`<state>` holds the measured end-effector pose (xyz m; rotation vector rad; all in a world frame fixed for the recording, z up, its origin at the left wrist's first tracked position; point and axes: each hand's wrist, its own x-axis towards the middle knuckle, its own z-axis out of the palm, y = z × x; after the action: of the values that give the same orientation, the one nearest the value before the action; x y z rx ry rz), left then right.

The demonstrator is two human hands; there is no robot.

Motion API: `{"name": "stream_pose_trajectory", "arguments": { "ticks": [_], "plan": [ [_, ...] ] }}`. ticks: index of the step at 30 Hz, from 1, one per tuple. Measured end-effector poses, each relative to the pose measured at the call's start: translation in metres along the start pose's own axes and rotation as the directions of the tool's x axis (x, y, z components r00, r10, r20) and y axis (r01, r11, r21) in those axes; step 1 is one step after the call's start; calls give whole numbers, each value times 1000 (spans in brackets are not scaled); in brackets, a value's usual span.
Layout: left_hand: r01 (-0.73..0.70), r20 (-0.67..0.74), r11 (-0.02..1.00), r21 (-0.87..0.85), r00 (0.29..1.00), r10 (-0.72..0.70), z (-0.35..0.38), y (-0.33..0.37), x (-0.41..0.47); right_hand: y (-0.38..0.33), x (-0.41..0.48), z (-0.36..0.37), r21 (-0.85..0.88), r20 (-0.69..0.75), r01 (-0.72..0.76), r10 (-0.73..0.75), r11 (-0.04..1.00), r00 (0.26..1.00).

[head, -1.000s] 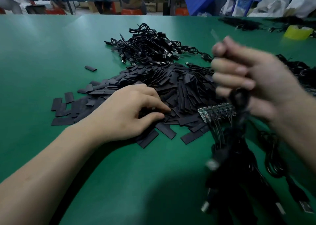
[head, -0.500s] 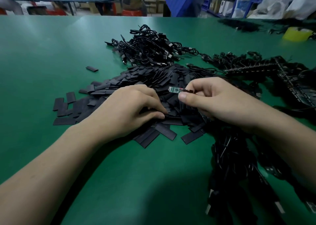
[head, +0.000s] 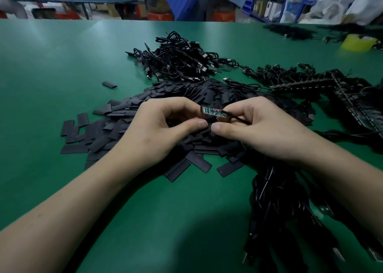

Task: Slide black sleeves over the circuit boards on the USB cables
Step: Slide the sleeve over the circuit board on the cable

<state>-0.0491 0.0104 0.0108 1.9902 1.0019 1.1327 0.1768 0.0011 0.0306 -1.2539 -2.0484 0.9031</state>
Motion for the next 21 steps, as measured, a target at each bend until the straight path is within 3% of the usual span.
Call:
{"name": "stream_pose_trajectory", "arguments": {
  "ticks": [6, 11, 14, 17, 21],
  "plan": [
    [-220, -75, 908, 358, 962, 263, 6, 7, -2, 2, 0, 1, 78, -6, -1, 2, 997, 1000],
    [-86, -203, 970, 227, 970, 134, 2, 5, -2, -1, 2, -3, 194, -72, -15, 29, 981, 997],
    [-18, -245, 992, 122, 968, 47, -2, 3, -2, -2, 1, -11, 82, -84, 9, -3, 997, 996],
    [-7, -250, 995, 97, 968, 31, -3, 3, -2, -1, 0, -11, 35, -81, 18, -15, 999, 997],
    [-12, -233, 995, 96, 972, 34, -2, 4, -2, -1, 0, -7, 95, -37, 9, -5, 995, 999]
  ]
}}
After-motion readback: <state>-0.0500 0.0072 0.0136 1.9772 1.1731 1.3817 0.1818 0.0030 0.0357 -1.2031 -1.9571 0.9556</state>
